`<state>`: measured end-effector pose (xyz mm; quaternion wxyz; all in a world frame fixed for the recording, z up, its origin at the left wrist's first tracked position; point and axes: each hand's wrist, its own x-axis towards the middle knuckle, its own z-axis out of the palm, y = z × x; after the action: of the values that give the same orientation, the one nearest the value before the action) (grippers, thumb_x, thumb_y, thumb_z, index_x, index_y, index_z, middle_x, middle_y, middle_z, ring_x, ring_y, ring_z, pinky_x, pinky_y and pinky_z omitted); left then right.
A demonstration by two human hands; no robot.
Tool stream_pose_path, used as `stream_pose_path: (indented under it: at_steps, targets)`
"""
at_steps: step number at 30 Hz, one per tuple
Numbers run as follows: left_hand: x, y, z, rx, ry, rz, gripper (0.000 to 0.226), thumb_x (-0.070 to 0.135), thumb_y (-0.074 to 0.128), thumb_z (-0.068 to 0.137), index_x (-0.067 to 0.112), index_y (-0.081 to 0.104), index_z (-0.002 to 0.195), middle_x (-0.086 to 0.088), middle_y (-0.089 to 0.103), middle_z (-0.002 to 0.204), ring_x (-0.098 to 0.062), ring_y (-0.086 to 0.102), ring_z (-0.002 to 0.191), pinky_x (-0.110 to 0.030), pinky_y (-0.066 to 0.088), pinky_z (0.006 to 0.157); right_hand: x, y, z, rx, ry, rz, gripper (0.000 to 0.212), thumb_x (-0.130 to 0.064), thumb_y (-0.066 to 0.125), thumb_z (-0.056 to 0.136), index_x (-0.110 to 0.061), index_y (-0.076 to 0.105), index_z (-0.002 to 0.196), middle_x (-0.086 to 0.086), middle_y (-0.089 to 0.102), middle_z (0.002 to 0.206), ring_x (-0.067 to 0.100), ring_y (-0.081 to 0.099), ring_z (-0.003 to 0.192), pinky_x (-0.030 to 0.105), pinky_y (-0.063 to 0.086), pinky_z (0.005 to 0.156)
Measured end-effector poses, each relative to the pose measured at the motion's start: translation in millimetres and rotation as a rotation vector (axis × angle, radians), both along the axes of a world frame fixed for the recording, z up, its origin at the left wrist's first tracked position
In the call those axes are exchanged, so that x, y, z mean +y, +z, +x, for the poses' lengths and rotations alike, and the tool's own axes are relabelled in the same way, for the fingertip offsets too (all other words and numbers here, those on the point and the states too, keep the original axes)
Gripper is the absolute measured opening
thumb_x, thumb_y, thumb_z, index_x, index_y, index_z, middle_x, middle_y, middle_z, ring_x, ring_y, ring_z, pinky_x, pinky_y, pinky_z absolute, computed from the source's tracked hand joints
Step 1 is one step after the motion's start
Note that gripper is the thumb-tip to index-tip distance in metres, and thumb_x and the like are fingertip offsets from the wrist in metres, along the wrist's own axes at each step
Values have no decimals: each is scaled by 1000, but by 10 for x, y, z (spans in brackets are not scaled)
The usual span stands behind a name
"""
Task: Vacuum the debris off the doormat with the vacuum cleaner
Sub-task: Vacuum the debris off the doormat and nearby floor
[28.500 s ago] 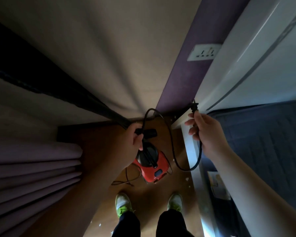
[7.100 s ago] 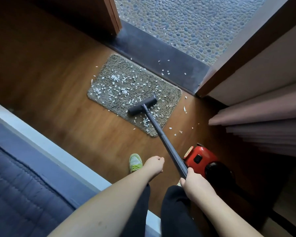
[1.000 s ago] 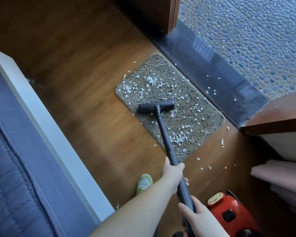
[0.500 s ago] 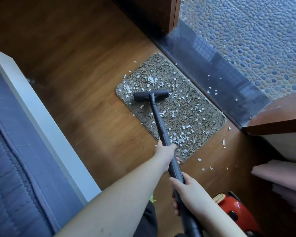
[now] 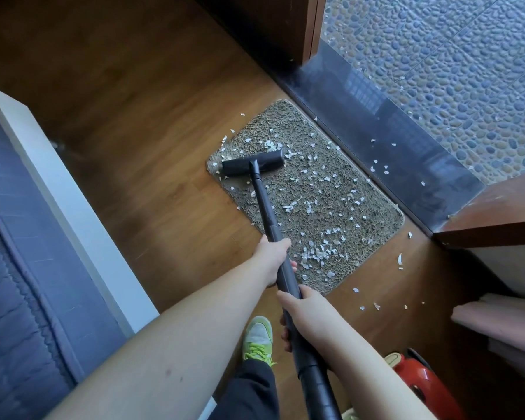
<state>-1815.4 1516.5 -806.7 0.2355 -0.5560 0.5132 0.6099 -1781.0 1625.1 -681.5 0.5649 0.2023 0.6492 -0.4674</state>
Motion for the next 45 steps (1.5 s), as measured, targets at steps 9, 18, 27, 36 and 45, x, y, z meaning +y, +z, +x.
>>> stream_pose_path:
  at_steps: [9, 18, 27, 36, 45]
  targets:
    - [489, 152, 393, -33, 89, 116, 66, 17, 56, 94, 28, 24, 151, -13, 54, 74, -20, 55, 47, -26, 49, 45, 473, 135, 298, 74, 217, 108, 21, -39, 58, 83, -21, 58, 93, 3, 61, 67, 20, 60, 55, 39, 52, 63]
    - [409, 168, 336, 4, 108, 76, 72, 18, 55, 94, 30, 18, 155, -15, 58, 91, -18, 56, 47, -25, 49, 44, 413, 119, 290, 89, 191, 93, 18, -34, 57, 86, -17, 55, 88, 4, 57, 63, 22, 58, 52, 40, 52, 59]
    - [-227, 101, -76, 27, 26, -31, 40, 16, 58, 93, 16, 43, 131, -15, 60, 84, -19, 57, 51, -25, 50, 44, -181, 23, -72, 58, 33, 20, 4, -12, 48, 89, -9, 50, 91, 12, 54, 73, 19, 54, 43, 28, 48, 46]
    - [-345, -45, 17, -24, 49, -29, 55, 18, 57, 95, 22, 34, 145, -21, 64, 97, -20, 58, 50, -23, 49, 41, -196, -7, 43, -3, 51, -13, 18, -26, 55, 83, -17, 56, 98, 10, 58, 74, 22, 58, 52, 35, 52, 53]
    - [-254, -74, 205, 5, 165, 40, 67, 16, 57, 90, 26, 29, 150, -15, 57, 92, -19, 56, 46, -26, 51, 47, -91, 244, 130, 90, 253, 47, 29, -34, 54, 60, -25, 59, 88, 6, 59, 69, 22, 56, 57, 41, 54, 62]
